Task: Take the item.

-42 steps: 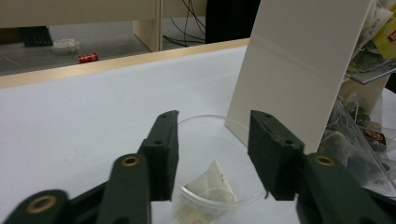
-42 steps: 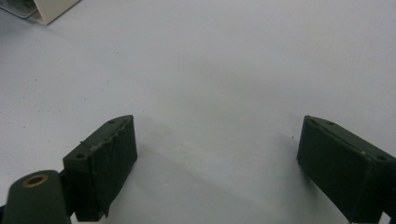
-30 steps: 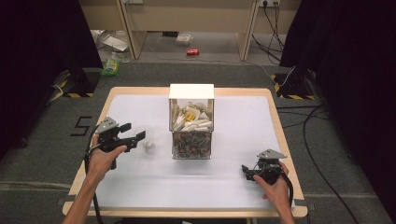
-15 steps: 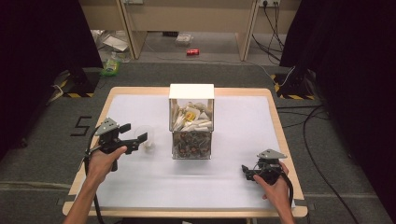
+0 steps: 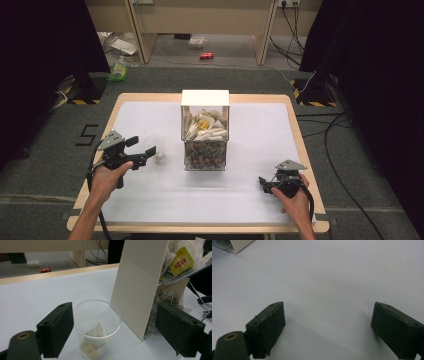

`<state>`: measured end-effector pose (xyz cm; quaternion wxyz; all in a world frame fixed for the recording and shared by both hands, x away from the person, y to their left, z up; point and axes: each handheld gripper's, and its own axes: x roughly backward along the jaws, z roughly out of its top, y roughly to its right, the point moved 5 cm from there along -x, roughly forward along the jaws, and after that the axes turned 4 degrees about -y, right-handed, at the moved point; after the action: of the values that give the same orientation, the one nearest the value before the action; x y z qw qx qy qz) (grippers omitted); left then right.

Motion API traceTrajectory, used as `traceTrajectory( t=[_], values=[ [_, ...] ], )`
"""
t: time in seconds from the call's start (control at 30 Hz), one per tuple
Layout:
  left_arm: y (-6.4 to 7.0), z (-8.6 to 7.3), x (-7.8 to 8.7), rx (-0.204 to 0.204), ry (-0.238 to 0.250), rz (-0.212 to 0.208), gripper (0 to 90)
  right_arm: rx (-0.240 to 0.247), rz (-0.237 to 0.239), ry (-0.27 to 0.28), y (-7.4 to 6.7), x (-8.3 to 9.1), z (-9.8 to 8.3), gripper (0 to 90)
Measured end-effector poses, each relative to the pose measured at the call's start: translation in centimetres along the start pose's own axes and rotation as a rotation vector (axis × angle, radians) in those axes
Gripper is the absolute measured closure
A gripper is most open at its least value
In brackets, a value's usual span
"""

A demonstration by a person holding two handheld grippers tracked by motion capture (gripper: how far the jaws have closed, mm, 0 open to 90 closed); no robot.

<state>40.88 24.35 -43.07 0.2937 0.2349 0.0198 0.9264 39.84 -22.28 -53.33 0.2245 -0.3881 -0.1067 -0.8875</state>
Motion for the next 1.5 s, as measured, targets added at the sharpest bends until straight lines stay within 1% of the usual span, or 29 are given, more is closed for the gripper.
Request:
traceTrajectory(
  t=[0.23,0.33,0.53,0.6,0.73,0.83,0.93,1.07,1.33,1.5],
  values=[
    [0.6,-0.8,0.5,-0.011,-0.005,-0.008,15.3,0.001,0.0,0.001,0.0,0.0,0.0,12.7],
    [0.9,-1.3,0.6,-0.019,-0.014,-0.014,15.3,0.003,-0.001,0.0,0.0,0.0,0.0,12.7],
    [1.4,-2.3,0.8,-0.022,-0.021,-0.025,15.3,0.003,-0.001,0.001,0.0,0.0,0.0,12.7],
    [1.6,-2.6,0.8,-0.021,-0.02,-0.025,15.3,0.003,-0.001,0.0,0.0,0.0,0.0,12.7],
    [2.0,-3.4,0.9,-0.032,-0.032,-0.027,15.3,0.003,-0.001,0.0,0.0,0.0,0.0,12.7],
    [2.3,-4.1,0.8,-0.033,-0.041,-0.03,15.3,0.003,-0.001,0.0,0.0,0.0,0.0,12.8],
    [2.5,-4.7,0.7,-0.04,-0.046,-0.027,15.3,0.004,-0.001,0.0,0.0,0.0,0.0,12.8],
    [2.7,-5.4,0.7,-0.038,-0.047,-0.03,15.3,0.004,-0.002,0.001,0.0,0.0,0.0,12.8],
    [2.9,-6.8,0.6,-0.062,-0.071,-0.025,15.3,0.003,-0.002,0.0,0.0,0.0,0.0,12.8],
    [3.0,-7.8,0.4,-0.073,-0.091,-0.034,15.3,0.002,-0.001,0.001,0.0,0.0,0.0,12.9]
  ],
)
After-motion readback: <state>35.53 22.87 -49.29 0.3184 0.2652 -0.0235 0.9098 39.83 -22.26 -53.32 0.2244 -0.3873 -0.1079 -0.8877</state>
